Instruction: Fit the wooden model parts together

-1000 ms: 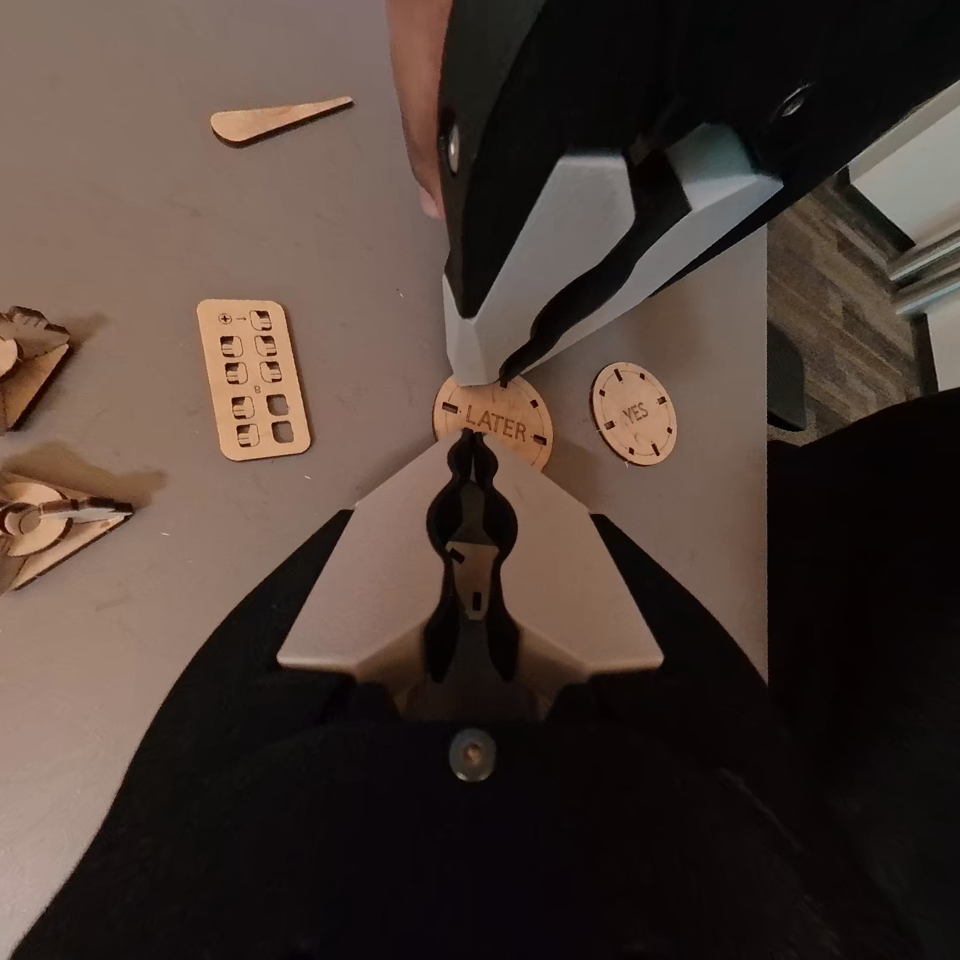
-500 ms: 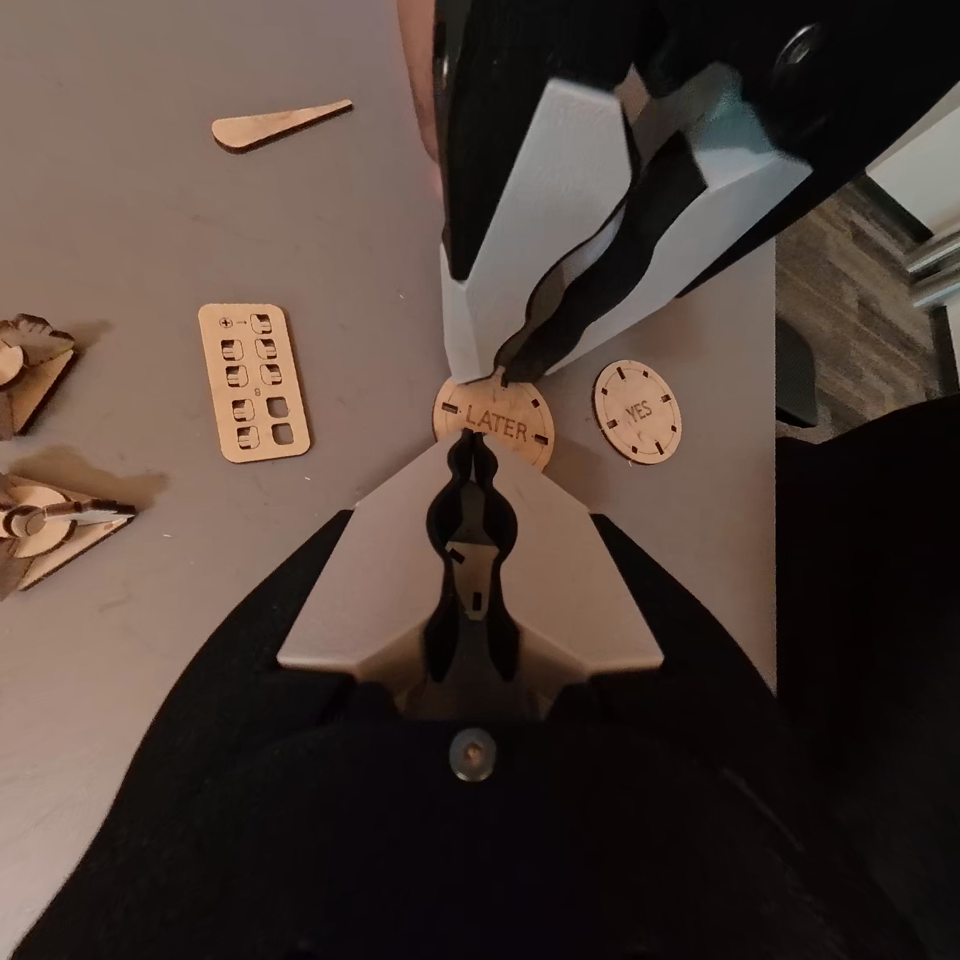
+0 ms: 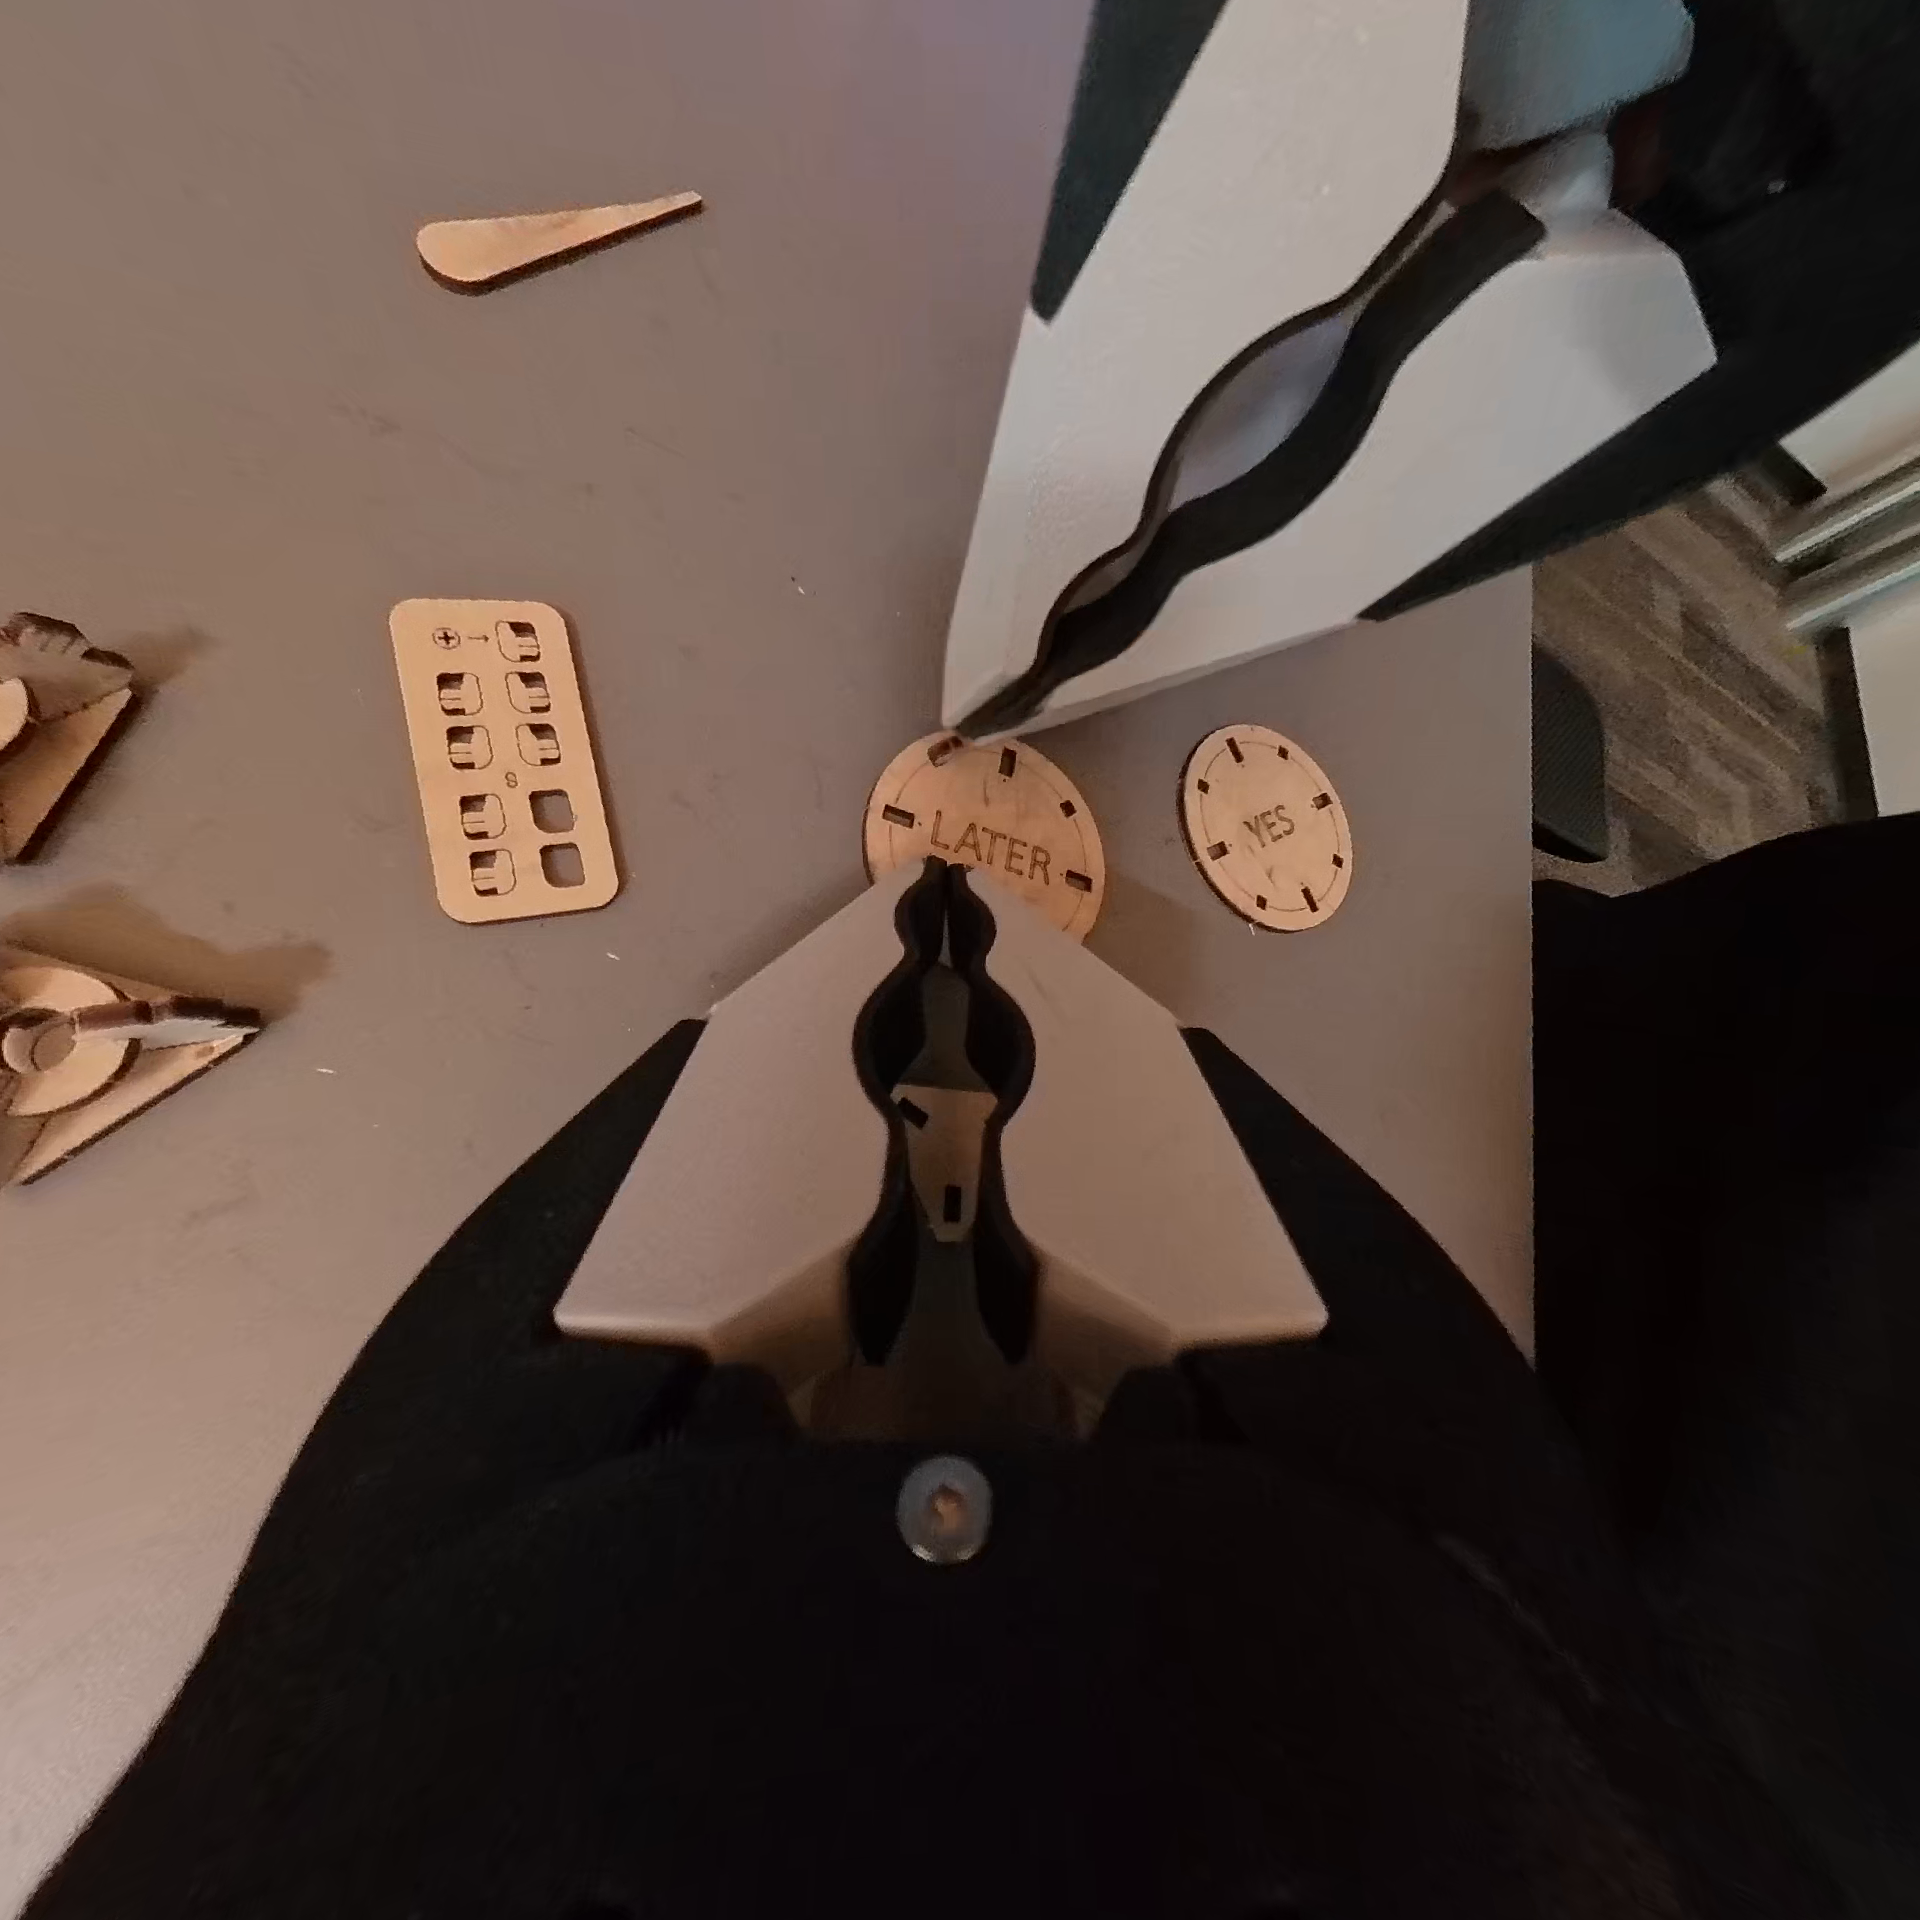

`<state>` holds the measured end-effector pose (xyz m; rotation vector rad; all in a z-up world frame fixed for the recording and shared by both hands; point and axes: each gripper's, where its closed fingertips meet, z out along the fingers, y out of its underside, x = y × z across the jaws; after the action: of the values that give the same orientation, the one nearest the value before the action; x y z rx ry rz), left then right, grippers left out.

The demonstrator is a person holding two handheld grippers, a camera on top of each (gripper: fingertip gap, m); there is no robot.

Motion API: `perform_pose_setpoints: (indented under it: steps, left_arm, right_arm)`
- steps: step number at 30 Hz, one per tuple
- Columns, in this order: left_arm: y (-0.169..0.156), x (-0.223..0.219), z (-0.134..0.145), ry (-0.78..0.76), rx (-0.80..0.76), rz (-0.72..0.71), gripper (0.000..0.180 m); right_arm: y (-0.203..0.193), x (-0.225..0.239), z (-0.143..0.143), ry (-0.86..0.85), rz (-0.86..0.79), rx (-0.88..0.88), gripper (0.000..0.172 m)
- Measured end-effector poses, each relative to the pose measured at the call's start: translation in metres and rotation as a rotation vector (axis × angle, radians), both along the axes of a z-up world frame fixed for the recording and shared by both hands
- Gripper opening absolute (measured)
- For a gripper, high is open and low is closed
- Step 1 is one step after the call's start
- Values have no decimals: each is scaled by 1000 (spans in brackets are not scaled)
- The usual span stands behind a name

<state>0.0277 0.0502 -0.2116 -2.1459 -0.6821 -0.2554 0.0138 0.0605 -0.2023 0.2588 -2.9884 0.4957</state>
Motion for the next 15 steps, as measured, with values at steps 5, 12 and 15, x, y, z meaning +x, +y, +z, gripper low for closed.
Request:
perform_pose_setpoints:
  steps: [5,12,15]
  left_arm:
    - [0,0,0,-1,0,0,0]
    - [0,0,0,-2,1,0,0]
    - [0,0,0,1,-1,0,0]
  right_arm:
    - [-5,2,4,-2,-67,-52,0]
    - [-1,1,0,-24,-84,-59,0]
    - [-2,-2,5,-18,-97,-81,0]
